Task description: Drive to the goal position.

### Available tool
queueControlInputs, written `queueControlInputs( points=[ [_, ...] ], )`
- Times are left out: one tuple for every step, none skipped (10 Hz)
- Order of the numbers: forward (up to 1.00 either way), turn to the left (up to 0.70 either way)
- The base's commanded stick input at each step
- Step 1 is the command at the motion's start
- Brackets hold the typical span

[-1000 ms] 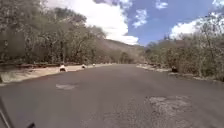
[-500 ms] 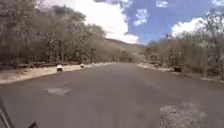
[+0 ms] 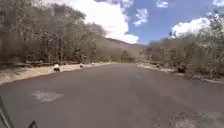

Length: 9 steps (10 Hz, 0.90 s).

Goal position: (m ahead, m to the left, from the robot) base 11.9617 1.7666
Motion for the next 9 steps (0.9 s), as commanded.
queueControlInputs(
  points=[
    [0.70,0.00],
    [0.70,0.00],
    [0.70,0.00],
    [0.70,0.00],
    [0.70,0.00],
    [0.70,0.00],
    [0.70,0.00],
    [0.70,0.00],
    [0.70,0.00]
  ],
)
